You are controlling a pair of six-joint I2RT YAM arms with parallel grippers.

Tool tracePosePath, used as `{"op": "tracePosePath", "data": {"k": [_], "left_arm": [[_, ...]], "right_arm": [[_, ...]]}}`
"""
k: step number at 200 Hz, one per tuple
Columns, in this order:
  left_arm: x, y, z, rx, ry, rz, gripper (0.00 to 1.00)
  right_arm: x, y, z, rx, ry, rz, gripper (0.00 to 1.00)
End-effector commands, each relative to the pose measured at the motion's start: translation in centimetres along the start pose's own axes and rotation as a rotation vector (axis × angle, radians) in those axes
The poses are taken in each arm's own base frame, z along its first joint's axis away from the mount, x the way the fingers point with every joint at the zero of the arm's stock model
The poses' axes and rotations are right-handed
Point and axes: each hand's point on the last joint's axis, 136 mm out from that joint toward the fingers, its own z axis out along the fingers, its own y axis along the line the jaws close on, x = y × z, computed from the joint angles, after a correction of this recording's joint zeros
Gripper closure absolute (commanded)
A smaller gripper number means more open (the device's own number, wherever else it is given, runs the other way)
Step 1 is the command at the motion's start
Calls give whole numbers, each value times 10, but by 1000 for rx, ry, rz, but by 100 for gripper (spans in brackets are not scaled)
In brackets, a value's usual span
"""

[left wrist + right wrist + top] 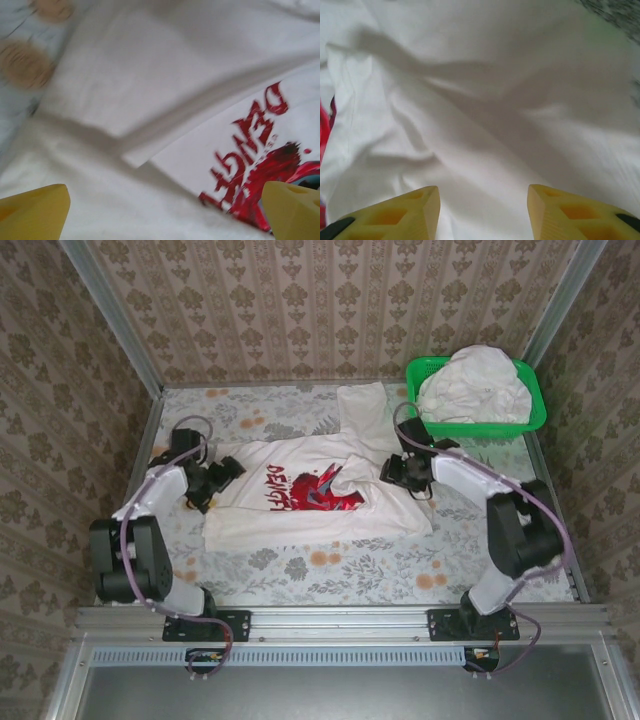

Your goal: Fold and stack the t-shirts

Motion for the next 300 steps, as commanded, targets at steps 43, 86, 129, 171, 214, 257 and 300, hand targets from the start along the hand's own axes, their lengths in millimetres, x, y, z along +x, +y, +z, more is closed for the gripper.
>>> {"op": "tracePosePath", "data": {"k": [43, 86, 129, 171, 214, 257, 300], "left_arm": [[19, 7, 37, -31, 81, -3, 0], [63, 42, 29, -91, 157, -14, 0], [83, 56, 15, -100, 159, -20, 0], [33, 12, -10, -65, 43, 58, 0], [-29, -27, -15, -86, -44, 94, 0], [-64, -34, 11, -192, -6, -10, 16], [-76, -21, 29, -342, 32, -108, 43]], "right_arm": [[38, -32, 39, 106, 142, 38, 53], [90, -66, 16, 156, 203, 78, 54], [118, -80, 0, 137, 223, 117, 55], [51, -38, -28, 52, 77, 5, 50], [-24, -11, -32, 24, -58, -16, 49], [-67, 8, -21, -1, -99, -1, 49], [-60, 9, -12, -10, -69, 8, 49]]}}
